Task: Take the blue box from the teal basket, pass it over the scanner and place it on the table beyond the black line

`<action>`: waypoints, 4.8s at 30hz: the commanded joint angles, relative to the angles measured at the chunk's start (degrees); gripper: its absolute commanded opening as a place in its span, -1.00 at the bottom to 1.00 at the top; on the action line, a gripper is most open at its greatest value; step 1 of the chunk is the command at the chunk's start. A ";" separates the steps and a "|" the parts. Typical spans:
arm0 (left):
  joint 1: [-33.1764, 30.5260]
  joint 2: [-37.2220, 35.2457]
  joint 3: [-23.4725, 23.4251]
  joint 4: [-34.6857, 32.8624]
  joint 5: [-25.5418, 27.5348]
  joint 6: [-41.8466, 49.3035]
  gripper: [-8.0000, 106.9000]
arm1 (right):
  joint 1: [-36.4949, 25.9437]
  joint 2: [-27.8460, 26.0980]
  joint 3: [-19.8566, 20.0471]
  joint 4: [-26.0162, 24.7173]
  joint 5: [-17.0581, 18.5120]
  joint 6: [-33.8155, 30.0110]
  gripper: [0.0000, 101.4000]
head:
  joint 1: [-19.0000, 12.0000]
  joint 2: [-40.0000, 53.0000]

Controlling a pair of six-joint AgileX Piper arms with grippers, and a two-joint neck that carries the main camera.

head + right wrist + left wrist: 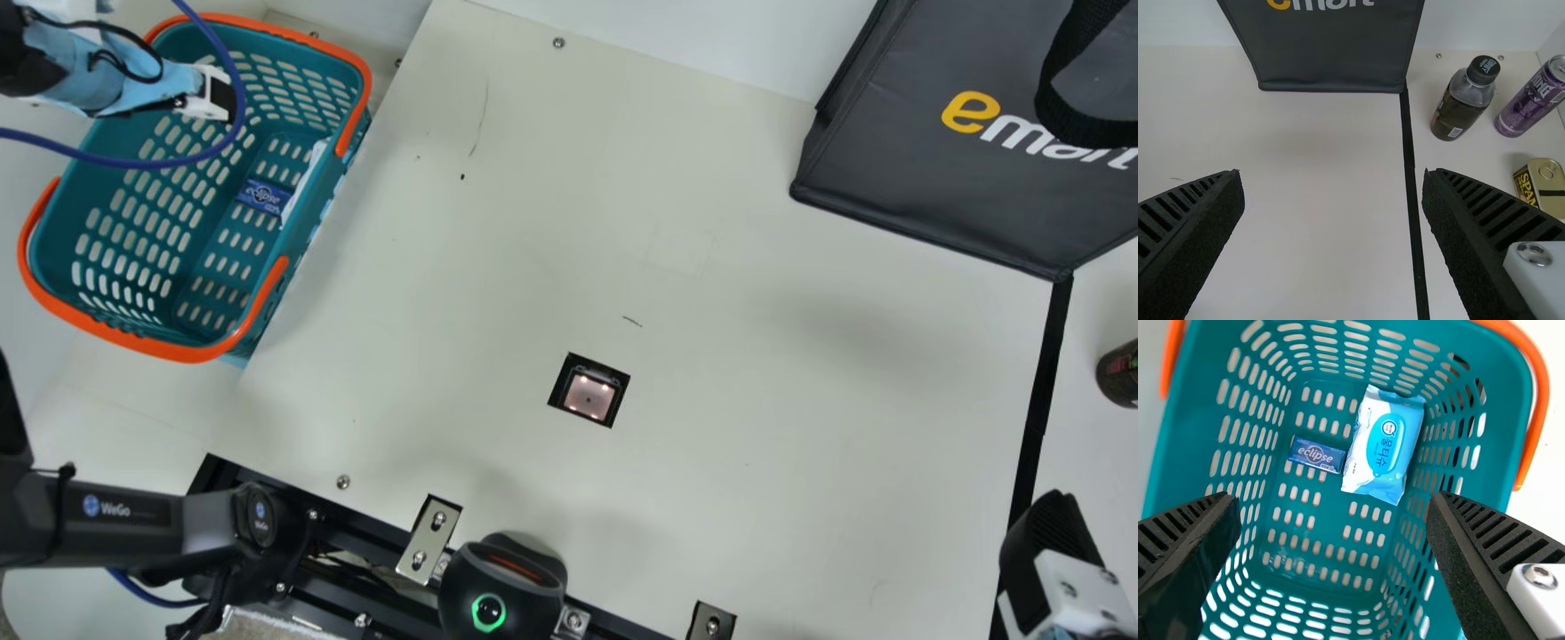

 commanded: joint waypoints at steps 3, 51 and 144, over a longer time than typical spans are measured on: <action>-0.28 2.37 0.37 -0.59 -1.56 4.99 0.71 | 0.00 0.00 0.00 0.00 0.00 0.00 0.87 | -1.66 0.14; -2.54 17.55 12.15 9.48 -30.73 -47.51 0.71 | 0.00 0.00 0.00 0.00 -0.06 0.00 0.87 | -1.66 0.14; -5.82 34.26 3.43 19.54 -25.72 -73.76 0.12 | 0.00 0.00 0.00 0.00 -0.07 0.00 0.87 | -1.66 0.14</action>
